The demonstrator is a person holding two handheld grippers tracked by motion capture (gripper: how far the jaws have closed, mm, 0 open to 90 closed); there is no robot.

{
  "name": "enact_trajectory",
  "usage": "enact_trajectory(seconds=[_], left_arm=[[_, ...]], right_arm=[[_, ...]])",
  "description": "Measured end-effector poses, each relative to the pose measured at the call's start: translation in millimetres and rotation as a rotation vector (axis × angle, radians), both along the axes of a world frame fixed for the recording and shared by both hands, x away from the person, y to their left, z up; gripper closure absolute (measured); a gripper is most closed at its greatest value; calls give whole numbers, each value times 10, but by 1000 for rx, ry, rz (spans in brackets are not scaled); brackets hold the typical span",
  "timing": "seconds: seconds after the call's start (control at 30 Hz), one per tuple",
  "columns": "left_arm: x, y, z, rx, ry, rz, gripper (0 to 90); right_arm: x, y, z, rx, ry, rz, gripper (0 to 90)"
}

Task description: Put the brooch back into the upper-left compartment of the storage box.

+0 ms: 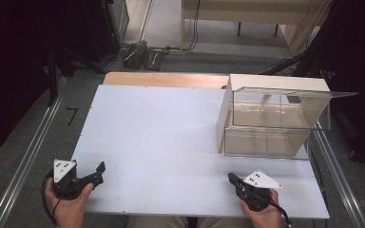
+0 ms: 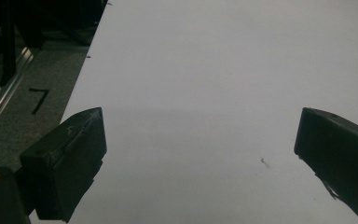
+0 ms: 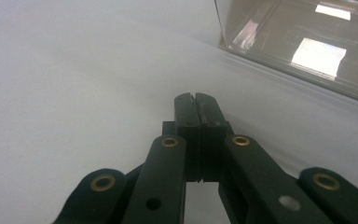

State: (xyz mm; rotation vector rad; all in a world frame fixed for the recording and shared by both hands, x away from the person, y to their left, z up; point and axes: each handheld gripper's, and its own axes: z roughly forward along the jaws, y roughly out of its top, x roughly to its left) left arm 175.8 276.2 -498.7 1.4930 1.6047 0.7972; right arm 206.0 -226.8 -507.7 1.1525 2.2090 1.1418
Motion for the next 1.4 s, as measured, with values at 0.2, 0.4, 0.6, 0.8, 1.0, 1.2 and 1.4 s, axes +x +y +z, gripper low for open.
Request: enact_trajectory(seconds=[0.2,0.4,0.6,0.8,1.0,1.2,1.4], left_arm=[[-3,0,2,-2,-4,4,27],[-1,0,0,-1,-2,4,27],[-2,0,0,-2,-3,5,27],[-3,1,0,-3,-4,6,27],[-3,-1,1,-2,-4,6,27],[-1,-1,-1,-1,-2,5,27],[-1,-2,-1,1,-1,4,27]], right_arm=[[-12,-19,26,13,-2,-8,869],[-31,-46,66,32,-6,-9,869],[-56,-69,110,47,-17,-3,869],[-86,-78,152,57,-29,-4,869],[-124,-63,191,57,-48,3,869],[-125,-81,223,66,-63,2,869],[-126,-100,262,85,-72,-2,869]])
